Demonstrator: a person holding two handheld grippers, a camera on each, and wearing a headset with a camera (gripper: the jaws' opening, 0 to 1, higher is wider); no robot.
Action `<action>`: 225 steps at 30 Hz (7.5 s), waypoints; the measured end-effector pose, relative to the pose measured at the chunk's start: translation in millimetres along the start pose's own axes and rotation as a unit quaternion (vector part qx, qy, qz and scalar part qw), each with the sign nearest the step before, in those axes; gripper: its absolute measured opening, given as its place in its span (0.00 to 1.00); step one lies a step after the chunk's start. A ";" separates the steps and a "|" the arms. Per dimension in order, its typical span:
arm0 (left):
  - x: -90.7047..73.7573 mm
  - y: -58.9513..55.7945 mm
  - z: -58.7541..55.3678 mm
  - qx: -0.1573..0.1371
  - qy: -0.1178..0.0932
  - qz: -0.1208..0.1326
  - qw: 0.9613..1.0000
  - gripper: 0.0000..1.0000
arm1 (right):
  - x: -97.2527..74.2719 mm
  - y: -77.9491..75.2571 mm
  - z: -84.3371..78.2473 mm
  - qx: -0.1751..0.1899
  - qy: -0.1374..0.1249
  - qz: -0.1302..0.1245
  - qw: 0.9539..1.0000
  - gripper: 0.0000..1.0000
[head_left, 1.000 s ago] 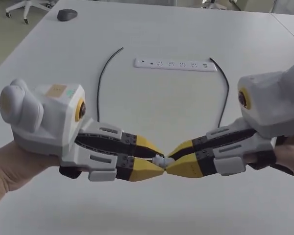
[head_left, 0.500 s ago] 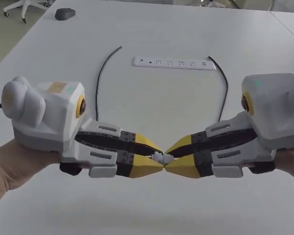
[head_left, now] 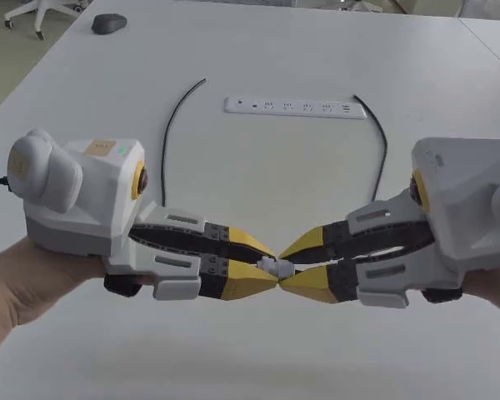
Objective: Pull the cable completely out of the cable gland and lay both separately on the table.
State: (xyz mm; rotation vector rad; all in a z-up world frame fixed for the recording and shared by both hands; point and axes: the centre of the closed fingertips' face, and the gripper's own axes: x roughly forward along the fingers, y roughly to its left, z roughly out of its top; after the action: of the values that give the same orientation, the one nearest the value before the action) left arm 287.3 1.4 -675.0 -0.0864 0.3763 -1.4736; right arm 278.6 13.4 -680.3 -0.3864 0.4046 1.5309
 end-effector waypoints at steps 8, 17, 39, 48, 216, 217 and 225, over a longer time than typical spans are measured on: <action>-3.2 5.2 1.4 0.007 -0.001 0.016 1.000 0.14 | -2.1 -5.4 -6.7 0.069 0.008 -0.017 0.997 0.25; -6.3 10.0 2.2 0.011 -0.002 0.031 0.999 0.15 | -7.6 -16.5 -14.5 0.027 0.032 -0.073 0.996 0.05; -4.0 16.7 -0.2 0.016 -0.002 0.044 0.999 0.15 | -19.3 -21.2 -34.1 0.076 0.040 -0.114 0.990 0.00; -3.5 20.4 -1.7 0.011 -0.004 0.046 0.999 0.15 | -27.6 -31.2 -50.1 0.142 0.047 -0.144 0.978 0.00; 13.5 16.9 -7.2 0.037 0.033 0.040 0.998 0.15 | -28.5 -16.8 -33.6 0.115 0.067 -0.155 0.979 0.14; 13.3 16.0 -7.5 0.038 0.034 0.039 0.998 0.15 | -26.9 -16.6 -33.3 0.115 0.068 -0.151 0.980 0.14; 14.5 12.9 -7.6 0.037 0.034 0.035 0.998 0.15 | -21.4 -16.4 -35.2 0.078 0.085 -0.149 0.982 0.03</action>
State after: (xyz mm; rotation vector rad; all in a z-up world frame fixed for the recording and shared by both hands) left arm 298.1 -10.2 -688.6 0.0360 0.3761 -1.4212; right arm 294.5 -22.5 -700.9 -0.4358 0.5708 1.1713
